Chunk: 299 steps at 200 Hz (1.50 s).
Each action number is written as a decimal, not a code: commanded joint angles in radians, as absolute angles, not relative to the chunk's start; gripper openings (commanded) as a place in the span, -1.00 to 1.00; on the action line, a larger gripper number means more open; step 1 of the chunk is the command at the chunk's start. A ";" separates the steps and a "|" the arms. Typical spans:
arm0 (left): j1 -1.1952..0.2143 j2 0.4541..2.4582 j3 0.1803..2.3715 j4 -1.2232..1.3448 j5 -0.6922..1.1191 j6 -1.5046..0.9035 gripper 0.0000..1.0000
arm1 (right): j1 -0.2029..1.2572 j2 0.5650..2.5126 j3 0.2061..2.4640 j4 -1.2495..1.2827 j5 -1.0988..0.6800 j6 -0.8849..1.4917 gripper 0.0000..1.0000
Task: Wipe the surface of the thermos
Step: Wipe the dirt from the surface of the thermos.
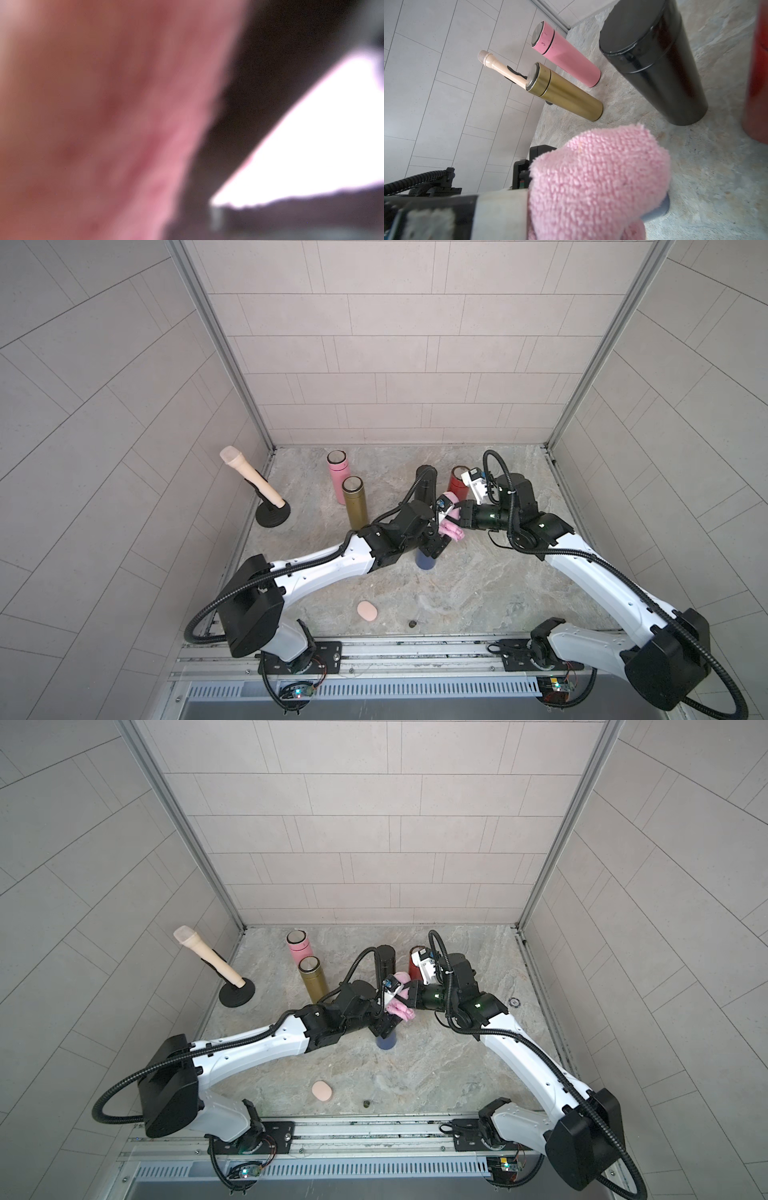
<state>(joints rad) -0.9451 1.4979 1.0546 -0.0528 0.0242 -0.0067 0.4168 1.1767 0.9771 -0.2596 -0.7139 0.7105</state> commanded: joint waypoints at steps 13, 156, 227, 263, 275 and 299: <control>-0.950 1.521 1.036 -0.028 0.047 0.002 0.60 | 0.458 1.170 1.036 -0.538 -0.572 0.556 -1.00; -0.951 1.421 0.913 0.089 0.027 -0.014 0.96 | 0.459 0.999 1.017 -0.448 -0.340 0.599 -1.00; -0.950 1.454 0.918 0.161 0.004 -0.020 0.84 | 0.471 1.059 1.056 -0.368 -0.512 0.623 -1.00; -0.951 1.465 0.907 0.222 0.003 -0.032 0.75 | 0.521 1.160 1.062 -0.363 -0.625 0.641 -1.00; -0.950 1.470 0.912 0.222 0.006 -0.033 0.75 | 0.542 1.183 1.041 -0.333 -0.645 0.657 -1.00; -0.951 1.480 0.914 0.227 0.024 -0.037 0.73 | 0.567 1.190 0.991 -0.262 -0.660 0.693 -1.00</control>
<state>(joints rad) -0.9401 1.4582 0.9176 0.1986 -0.0044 -0.0490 0.5289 1.1847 1.0328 -0.3214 -0.5694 0.6567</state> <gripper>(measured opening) 0.870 0.111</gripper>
